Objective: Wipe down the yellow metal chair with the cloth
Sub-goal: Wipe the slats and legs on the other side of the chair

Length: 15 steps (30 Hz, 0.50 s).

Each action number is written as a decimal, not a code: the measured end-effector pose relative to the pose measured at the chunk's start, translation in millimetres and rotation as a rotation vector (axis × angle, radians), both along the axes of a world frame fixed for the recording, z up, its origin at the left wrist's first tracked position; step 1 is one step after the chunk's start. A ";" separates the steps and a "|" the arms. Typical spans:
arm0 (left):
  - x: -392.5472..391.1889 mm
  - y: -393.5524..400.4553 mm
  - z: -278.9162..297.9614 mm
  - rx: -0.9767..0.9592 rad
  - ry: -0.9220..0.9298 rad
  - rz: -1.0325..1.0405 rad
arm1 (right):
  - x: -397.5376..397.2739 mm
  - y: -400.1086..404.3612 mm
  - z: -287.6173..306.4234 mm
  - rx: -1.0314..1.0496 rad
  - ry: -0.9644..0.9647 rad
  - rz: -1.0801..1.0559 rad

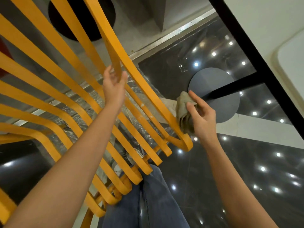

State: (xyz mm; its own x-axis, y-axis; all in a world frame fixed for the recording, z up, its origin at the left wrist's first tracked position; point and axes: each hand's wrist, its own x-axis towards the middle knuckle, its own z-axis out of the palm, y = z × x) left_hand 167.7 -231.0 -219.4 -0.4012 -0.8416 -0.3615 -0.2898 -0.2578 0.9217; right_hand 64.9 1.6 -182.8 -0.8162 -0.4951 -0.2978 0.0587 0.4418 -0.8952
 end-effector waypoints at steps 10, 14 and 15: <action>-36.2 -39.8 0.0 0.587 0.285 0.006 | 39.0 -60.9 -50.8 0.377 0.777 0.520; -27.4 -51.2 -9.5 0.547 0.260 -0.114 | 24.0 -143.0 -54.9 0.289 0.804 0.484; -26.6 -54.4 -10.2 0.545 0.243 -0.122 | 22.2 -159.9 -54.4 0.286 0.792 0.461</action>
